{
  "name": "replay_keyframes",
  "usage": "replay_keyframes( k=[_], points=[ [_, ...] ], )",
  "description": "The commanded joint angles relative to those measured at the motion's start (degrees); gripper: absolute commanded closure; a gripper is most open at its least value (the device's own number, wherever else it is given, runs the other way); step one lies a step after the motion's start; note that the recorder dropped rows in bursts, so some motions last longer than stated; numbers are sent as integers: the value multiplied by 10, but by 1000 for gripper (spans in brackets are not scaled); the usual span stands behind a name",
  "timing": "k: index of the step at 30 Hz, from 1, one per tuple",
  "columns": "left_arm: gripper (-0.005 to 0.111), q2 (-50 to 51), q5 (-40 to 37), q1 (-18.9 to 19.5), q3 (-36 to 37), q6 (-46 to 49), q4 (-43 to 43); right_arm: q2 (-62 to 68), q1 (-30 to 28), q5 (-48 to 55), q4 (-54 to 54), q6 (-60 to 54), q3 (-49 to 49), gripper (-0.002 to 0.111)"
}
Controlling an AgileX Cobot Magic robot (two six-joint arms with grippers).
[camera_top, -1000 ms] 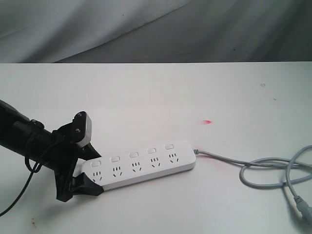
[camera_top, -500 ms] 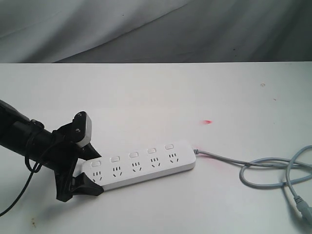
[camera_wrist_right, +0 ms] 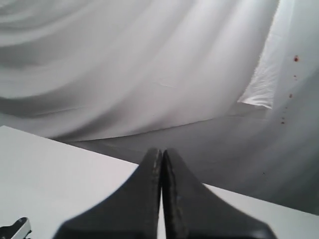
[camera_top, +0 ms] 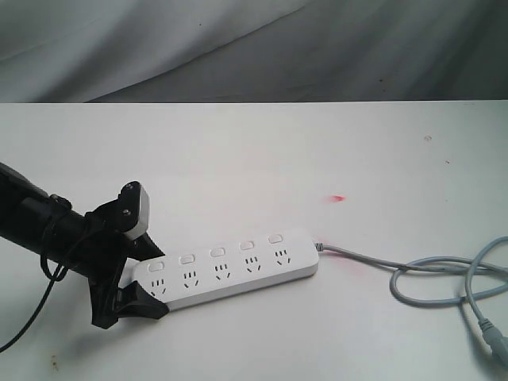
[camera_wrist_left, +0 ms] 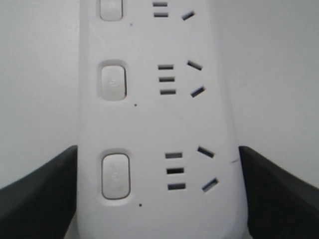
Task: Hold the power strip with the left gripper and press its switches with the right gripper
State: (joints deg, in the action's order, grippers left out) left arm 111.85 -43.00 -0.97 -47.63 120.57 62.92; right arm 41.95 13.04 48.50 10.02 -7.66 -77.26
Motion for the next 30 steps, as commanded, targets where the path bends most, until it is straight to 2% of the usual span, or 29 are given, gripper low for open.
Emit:
replay_keyframes(
  k=[1,7,16,30],
  points=[
    [107,1,-3,-3,-4,-6,-1,-63,-53,-79,-1,10,125,108],
    [107,1,-3,-3,-4,-6,-1,-141,-108,-148,-1,35,303,108],
    [107,1,-3,-3,-4,-6,-1,-226,-187,-194,-20,35,499,108],
    [107,1,-3,-3,-4,-6,-1,-330,-199,-272,-20,55,698,108]
  ],
)
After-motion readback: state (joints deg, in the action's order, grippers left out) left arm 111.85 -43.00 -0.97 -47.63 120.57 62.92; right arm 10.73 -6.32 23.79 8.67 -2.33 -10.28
